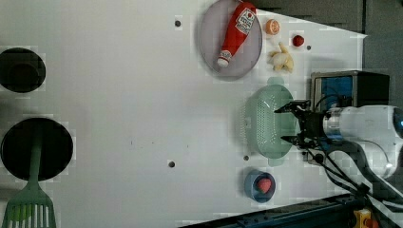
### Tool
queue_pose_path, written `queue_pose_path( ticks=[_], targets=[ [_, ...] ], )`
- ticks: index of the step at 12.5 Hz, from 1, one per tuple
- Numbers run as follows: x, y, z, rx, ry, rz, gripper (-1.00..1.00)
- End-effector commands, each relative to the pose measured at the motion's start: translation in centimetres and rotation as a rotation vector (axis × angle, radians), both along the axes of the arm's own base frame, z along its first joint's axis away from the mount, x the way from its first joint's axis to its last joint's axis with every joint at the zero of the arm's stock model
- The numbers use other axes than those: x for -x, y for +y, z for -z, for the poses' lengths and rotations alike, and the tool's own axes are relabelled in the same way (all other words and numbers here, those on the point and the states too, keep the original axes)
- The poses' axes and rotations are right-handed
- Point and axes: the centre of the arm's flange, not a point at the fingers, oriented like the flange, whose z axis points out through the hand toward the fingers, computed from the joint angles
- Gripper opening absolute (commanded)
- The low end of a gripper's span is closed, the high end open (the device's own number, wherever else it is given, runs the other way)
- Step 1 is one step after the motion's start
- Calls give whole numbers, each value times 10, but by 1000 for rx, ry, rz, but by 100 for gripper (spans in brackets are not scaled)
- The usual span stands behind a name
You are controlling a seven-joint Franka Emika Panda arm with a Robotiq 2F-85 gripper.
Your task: Drag strainer right to left.
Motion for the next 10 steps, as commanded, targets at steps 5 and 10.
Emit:
queue_pose_path(
  ticks=[5,10],
  targets=[
    [10,21,91,4,11,172,100],
    [13,55,107,-9,2,111,100]
  ],
)
